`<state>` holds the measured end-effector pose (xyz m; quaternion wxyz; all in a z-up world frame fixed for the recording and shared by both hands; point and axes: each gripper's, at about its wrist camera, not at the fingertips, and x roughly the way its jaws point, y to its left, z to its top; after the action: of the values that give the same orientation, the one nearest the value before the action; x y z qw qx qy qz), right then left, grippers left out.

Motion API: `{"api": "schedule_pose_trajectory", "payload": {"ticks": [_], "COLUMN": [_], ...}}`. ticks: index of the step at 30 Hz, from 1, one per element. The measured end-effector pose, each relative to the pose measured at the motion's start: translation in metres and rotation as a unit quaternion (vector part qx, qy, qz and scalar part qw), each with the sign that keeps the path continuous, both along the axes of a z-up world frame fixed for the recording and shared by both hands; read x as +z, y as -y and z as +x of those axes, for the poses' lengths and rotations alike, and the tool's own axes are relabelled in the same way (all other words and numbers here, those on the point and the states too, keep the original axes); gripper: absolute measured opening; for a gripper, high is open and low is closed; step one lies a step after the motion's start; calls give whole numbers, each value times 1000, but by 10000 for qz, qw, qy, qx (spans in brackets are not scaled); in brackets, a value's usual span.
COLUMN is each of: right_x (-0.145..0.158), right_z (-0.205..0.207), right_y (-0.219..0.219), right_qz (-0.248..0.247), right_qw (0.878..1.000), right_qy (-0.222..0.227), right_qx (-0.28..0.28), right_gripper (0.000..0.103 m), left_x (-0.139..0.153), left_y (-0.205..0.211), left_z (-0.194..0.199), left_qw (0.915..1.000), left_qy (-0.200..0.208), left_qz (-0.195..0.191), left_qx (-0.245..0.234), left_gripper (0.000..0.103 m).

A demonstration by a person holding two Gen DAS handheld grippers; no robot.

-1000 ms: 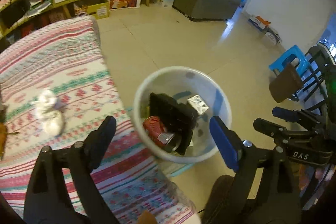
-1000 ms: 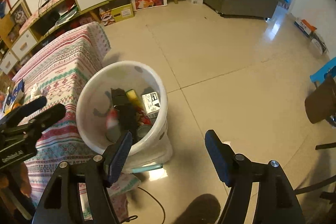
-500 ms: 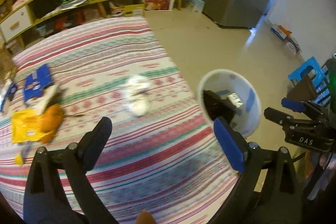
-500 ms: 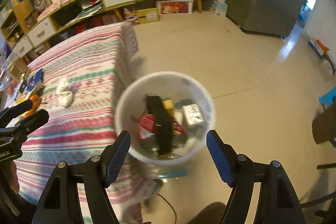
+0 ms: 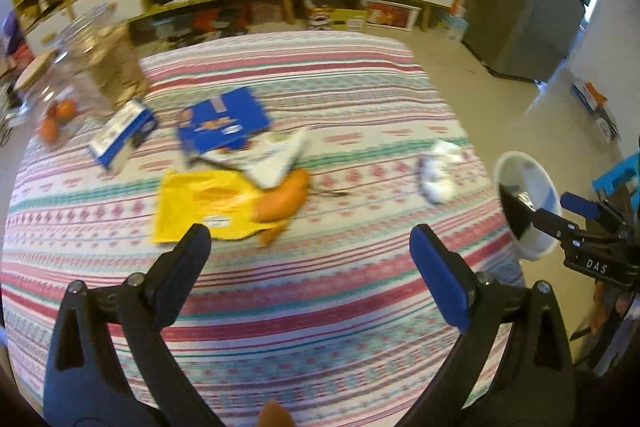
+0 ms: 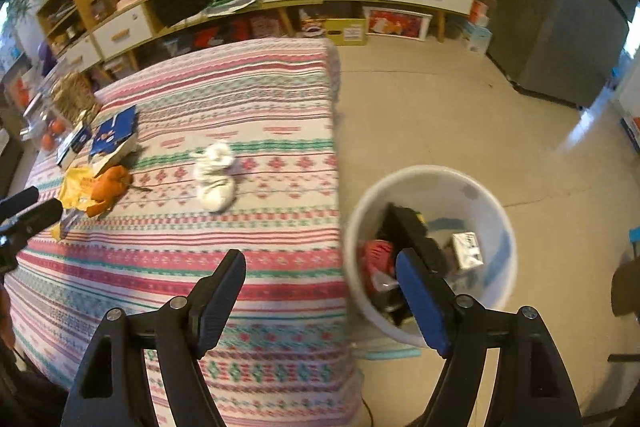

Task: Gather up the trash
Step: 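Move both tools back to table, right tool over the white tissue, then grasp white tissue with right tool while left grasps orange sweet potato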

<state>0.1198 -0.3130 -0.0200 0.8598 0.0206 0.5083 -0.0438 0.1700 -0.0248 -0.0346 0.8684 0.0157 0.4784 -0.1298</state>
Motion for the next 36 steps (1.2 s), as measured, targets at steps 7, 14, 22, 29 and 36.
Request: {"api": "schedule_pose_trajectory", "payload": {"ticks": [7, 14, 22, 29, 36], "right_x": [-12, -22, -41, -59, -58], "right_z": [19, 41, 71, 90, 89], "right_y": [-22, -39, -61, -67, -77], "right_qz": [5, 54, -4, -14, 88], "right_qw": [9999, 9999, 9996, 9997, 9979], "right_qy": [-74, -89, 21, -16, -59], "right_qx": [71, 107, 282, 258, 633], "right_gripper": [79, 79, 79, 61, 27], "left_x": [-6, -16, -20, -24, -37], "left_y": [-48, -78, -74, -54, -38], "left_z": [11, 24, 35, 37, 42], "left_qw": [9989, 9963, 9965, 9985, 9977], "left_qy": [-203, -399, -444, -431, -631], "left_qz": [-8, -168, -335, -265, -246], "left_qx": [418, 747, 627, 221, 5], "left_gripper": [99, 99, 99, 96, 87]}}
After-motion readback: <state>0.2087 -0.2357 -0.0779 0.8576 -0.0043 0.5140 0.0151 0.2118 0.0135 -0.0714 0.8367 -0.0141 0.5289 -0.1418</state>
